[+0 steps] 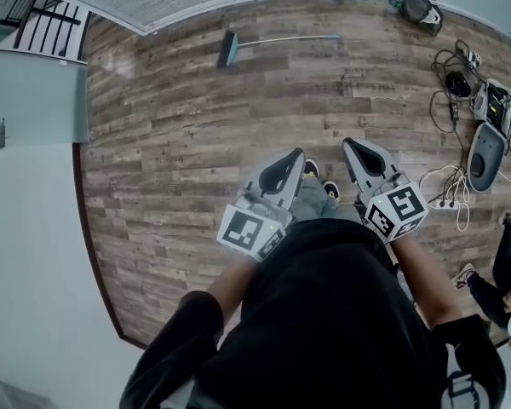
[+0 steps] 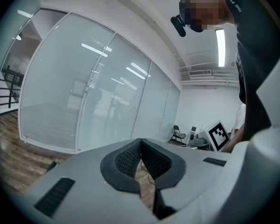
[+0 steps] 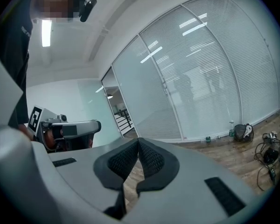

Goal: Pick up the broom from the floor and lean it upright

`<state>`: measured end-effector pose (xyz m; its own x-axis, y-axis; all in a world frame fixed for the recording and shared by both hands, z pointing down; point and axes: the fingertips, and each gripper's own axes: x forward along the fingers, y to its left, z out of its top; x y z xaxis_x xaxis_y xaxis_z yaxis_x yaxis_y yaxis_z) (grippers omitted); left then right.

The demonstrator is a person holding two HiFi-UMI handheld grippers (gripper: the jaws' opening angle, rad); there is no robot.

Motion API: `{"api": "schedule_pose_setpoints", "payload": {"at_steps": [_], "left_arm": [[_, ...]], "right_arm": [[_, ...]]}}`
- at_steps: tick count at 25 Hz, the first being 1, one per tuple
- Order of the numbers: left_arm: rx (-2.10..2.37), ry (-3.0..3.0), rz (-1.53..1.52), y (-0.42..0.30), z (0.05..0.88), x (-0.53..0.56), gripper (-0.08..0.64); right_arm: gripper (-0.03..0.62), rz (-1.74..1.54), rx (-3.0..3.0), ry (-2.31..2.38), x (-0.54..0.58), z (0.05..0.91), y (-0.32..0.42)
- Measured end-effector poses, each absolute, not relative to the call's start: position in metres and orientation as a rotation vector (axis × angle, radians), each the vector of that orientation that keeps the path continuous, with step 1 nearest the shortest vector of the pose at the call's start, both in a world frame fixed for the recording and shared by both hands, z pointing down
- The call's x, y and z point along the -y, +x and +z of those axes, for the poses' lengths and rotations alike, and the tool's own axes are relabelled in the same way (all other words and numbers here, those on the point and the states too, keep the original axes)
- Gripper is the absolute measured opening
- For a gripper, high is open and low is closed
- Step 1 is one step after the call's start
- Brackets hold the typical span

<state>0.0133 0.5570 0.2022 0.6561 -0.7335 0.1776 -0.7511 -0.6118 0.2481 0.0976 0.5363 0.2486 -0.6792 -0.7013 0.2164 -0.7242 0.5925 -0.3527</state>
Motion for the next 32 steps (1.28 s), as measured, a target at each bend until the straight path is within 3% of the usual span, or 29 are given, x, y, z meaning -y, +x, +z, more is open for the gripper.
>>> {"api": "schedule_pose_setpoints", "payload": {"at_steps": [7,17,32], "left_arm": [[1.195,2.579,-0.02,-0.033,0.2,-0.517,0.021],[1.247,2.53,-0.04,-0.062,0.201,-0.469,0.021],[1.217,2.554,0.062,0.001,0.197,-0.352,0.021]], "right_arm": [[0.017,0.536,2.735,1.196,-0.501,0.24,0.052],[0.017,0.584,2.688,1.23,-0.46,0.245,0.052],[0.016,0.705,2.722,1.303,-0.35,0.262,0.11]]}}
